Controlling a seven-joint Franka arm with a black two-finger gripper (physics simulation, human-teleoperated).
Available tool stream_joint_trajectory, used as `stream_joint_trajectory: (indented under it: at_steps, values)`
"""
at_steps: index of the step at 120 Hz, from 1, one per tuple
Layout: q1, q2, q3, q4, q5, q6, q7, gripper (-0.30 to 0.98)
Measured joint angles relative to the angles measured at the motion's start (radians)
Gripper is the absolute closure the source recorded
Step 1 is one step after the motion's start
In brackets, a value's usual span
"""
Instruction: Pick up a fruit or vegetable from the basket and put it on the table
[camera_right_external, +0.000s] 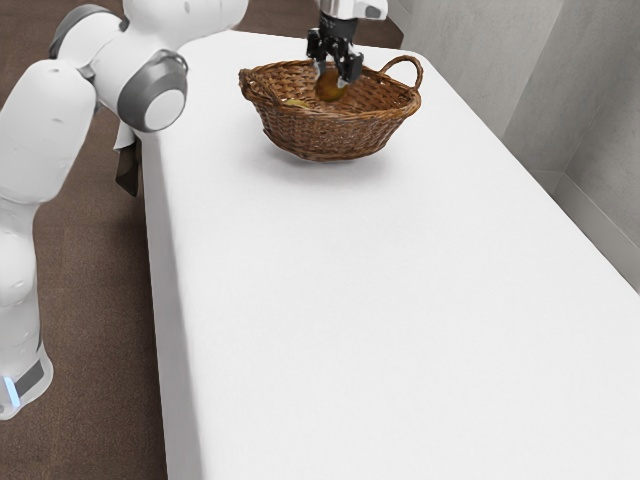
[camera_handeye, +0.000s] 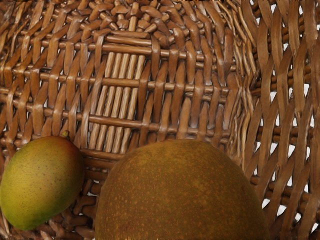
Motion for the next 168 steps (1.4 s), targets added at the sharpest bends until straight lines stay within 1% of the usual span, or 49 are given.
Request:
stream_joint_trajectory:
  at_steps: [16,41,48,78,96,120,130,141,153,168]
  values:
    - [-0.057,-0.015,-0.002,0.045,0.019,-0.033,0.004,0.55]
    - [-0.22,-0.037,-0.005,0.073,0.039,-0.052,0.005,0.55]
    - [-0.249,-0.038,-0.032,0.073,0.04,-0.054,0.003,0.56]
    - [-0.263,-0.034,-0.218,0.064,0.037,-0.06,-0.021,0.56]
    - [-0.262,-0.029,-0.304,0.044,0.014,-0.068,-0.049,0.56]
    - [-0.263,-0.022,-0.353,0.027,-0.031,-0.074,-0.085,0.55]
    - [-0.263,-0.02,-0.363,0.022,-0.045,-0.076,-0.097,0.33]
    - [-0.262,-0.021,-0.365,0.02,-0.062,-0.08,-0.109,0.18]
    - [-0.261,-0.02,-0.365,0.02,-0.077,-0.087,-0.121,0.09]
    - [-0.261,-0.02,-0.365,0.02,-0.087,-0.092,-0.134,0.04]
